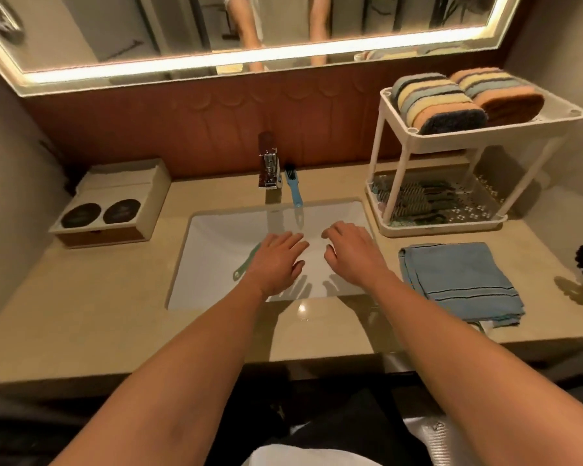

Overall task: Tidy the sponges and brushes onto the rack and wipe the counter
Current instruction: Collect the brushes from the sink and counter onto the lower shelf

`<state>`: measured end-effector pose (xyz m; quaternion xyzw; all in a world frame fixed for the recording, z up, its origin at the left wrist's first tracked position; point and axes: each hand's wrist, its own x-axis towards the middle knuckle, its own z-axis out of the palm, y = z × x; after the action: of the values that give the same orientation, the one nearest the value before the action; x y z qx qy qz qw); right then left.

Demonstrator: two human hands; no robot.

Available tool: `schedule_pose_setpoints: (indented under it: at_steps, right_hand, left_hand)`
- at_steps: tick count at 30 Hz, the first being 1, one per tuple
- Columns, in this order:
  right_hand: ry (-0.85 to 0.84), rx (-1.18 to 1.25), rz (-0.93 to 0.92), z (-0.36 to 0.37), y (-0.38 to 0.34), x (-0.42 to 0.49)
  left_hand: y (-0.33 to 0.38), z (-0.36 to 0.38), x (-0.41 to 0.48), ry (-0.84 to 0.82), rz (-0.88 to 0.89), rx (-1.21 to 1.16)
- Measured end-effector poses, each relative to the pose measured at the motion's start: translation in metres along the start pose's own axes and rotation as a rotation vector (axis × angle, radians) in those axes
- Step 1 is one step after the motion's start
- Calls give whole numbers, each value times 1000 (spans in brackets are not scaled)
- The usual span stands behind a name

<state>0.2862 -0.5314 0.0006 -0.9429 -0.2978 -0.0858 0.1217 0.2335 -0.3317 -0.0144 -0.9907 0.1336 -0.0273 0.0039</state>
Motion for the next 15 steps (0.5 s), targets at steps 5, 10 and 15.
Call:
schedule_pose_setpoints:
  at_steps: [5, 10, 15]
  right_hand:
    - [-67, 47, -65, 18, -31, 5]
    - [-165, 53, -70, 41, -43, 30]
    - [-206, 62, -90, 67, -47, 53]
  left_hand:
    - [-28, 12, -33, -23, -86, -31]
    - [-68, 31, -42, -82, -206, -60]
    - [-99, 51, -36, -134, -269, -72]
